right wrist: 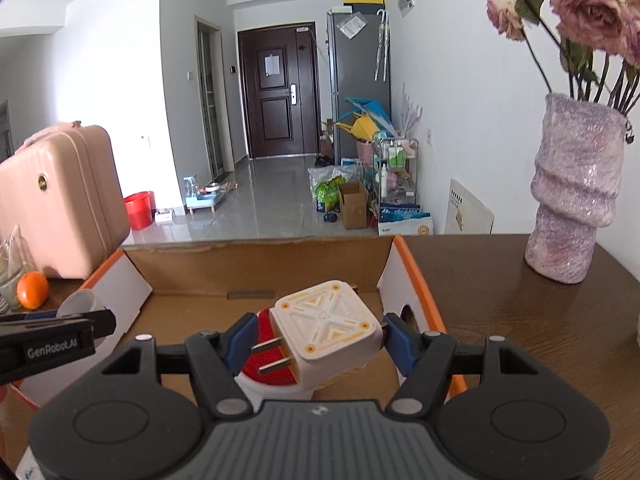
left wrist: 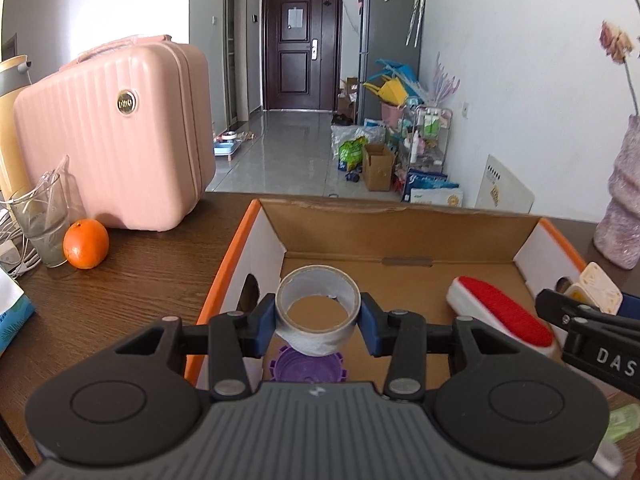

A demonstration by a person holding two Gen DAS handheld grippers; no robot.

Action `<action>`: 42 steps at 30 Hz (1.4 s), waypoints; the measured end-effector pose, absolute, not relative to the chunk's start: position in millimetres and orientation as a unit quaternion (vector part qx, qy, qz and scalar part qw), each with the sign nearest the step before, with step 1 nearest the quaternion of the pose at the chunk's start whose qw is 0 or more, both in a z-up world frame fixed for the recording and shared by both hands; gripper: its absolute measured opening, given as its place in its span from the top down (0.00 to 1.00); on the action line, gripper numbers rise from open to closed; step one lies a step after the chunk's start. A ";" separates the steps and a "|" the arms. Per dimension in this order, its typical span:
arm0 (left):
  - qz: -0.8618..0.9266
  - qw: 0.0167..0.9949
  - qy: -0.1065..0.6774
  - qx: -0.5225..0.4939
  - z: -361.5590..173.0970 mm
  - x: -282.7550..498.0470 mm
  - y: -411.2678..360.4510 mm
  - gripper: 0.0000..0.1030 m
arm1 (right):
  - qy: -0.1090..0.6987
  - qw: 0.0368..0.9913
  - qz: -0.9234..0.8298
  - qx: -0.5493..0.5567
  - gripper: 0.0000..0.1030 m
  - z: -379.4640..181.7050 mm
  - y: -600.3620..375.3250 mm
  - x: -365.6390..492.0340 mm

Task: Organize rigid objects
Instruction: 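Open the left gripper to drop the tape roll while the right releases the air freshener into the box, then withdraw both open grippers from the cardboard box back over the table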

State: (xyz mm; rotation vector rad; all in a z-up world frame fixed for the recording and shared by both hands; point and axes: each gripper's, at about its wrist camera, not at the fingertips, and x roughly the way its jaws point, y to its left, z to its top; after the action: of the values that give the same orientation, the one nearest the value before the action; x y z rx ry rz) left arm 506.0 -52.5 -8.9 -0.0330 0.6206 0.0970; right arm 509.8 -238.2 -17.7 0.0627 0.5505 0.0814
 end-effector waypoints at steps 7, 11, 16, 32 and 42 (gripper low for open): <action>0.040 0.947 0.319 -0.016 -20.3 512.9 -49.4 0.58 | 0.273 0.960 0.038 0.042 0.35 -25.6 -242.3 511.5; 0.034 0.947 0.318 -0.014 -19.4 509.4 -52.4 0.47 | 0.290 0.955 0.041 0.048 0.33 -27.8 -243.4 514.8; 0.062 0.954 0.292 -0.008 -12.4 501.6 -52.2 0.01 | 0.283 0.957 0.031 0.058 0.02 -24.6 -249.7 512.7; 0.068 0.953 0.294 -0.025 -8.0 500.6 -46.0 0.00 | 0.270 0.960 0.029 0.061 0.00 -16.8 -248.6 505.0; 0.060 0.959 0.275 -0.035 13.0 476.6 -42.8 0.00 | 0.236 0.969 0.032 0.065 0.00 6.8 -248.4 481.8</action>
State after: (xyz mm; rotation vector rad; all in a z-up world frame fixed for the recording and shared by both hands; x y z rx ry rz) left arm 476.6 -42.8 13.0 -0.0707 0.5579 0.1222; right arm 481.8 -248.4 6.8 0.1319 0.4768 0.0653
